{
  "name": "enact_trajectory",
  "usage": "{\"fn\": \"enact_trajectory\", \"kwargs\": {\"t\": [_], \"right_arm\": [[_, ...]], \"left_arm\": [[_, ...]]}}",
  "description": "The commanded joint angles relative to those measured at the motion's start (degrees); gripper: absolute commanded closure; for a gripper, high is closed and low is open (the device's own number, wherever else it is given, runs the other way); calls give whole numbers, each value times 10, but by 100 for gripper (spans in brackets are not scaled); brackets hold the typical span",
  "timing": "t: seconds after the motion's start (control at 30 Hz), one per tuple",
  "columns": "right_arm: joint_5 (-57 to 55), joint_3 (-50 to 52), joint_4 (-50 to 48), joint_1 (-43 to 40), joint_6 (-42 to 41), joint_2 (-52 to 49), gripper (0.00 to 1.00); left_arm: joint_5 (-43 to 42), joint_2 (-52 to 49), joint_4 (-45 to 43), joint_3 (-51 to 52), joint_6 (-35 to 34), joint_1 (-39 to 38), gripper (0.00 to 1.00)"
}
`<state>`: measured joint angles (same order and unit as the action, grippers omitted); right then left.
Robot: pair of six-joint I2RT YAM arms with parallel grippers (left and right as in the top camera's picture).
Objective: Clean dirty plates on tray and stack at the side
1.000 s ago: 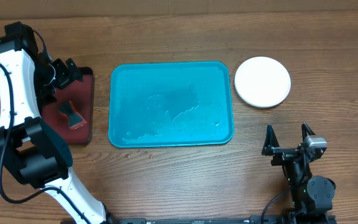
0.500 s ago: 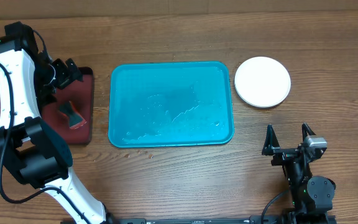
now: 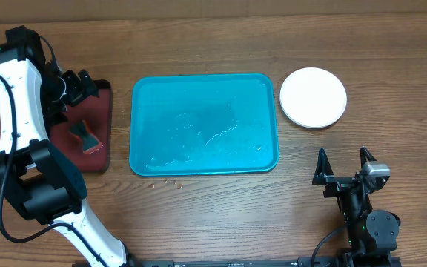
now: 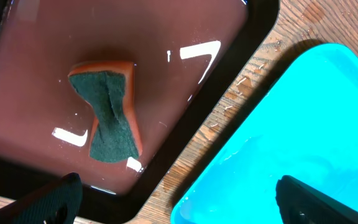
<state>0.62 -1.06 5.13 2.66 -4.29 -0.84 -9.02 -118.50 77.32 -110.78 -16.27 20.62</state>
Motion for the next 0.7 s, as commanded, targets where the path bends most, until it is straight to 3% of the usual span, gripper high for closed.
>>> {"fn": "enact_trajectory", "kwargs": {"t": [0.0, 0.37, 0.67], "right_arm": [[-6, 6, -3, -2, -3, 7, 0], [-6, 6, -3, -2, -3, 7, 0], [-6, 6, -3, -2, -3, 7, 0]], "left_arm": [[21, 11, 0, -8, 9, -4, 0], [23, 28, 36, -6, 9, -4, 0], [24, 194, 7, 103, 27, -14, 0]]}}
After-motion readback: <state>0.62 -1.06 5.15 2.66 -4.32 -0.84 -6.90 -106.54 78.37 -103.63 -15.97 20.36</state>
